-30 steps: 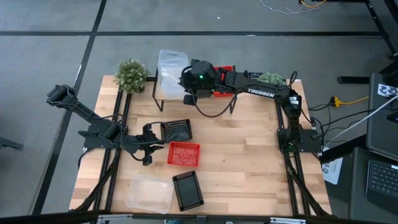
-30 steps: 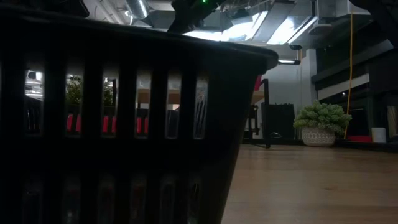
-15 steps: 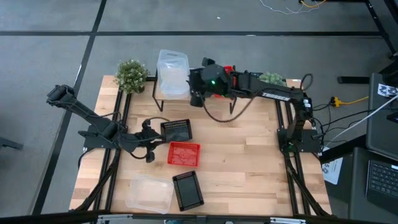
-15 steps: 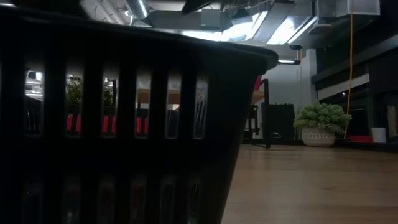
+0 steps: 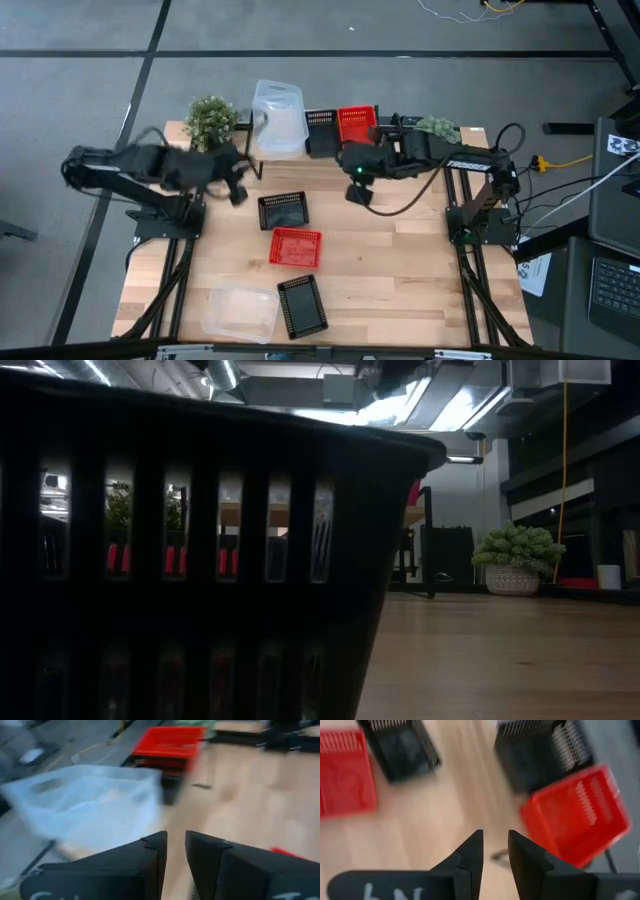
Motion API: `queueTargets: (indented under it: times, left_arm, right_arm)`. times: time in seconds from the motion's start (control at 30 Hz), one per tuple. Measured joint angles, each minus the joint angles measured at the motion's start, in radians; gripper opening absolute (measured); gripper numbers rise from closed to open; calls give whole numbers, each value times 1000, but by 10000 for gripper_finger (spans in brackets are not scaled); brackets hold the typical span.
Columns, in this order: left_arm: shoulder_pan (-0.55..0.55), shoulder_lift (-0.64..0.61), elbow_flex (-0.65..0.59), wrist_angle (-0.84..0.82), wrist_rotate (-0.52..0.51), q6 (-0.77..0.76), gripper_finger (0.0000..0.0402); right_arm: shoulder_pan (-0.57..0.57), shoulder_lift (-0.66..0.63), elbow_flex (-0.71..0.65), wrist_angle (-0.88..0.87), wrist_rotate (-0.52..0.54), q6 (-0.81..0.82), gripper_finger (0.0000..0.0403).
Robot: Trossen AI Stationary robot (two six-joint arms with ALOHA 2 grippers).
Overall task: Stack baskets on shelf by color
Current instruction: Stack the right transparent bin on top of the transparent bin on the shelf
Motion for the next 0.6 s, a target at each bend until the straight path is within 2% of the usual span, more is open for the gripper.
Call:
queueTargets:
  times: [0.1,0.2,0.3,0.43,0.6]
  left_arm:
    - [141,38,120,-172,9,16,58]
    - [286,90,159,-282,29,24,52]
    - [411,146,145,-269,96,84,46]
    - [542,231,142,-225,91,159,41]
    - [638,306,141,-118,146,233,40]
  right_arm:
    - [28,0,-2,-92,-2,76,90]
    - [58,0,-2,-127,-2,119,90]
    - [90,0,-2,-134,-2,136,90]
    - [130,0,-2,-135,-2,138,90]
    - [172,0,-2,-140,-2,130,90]
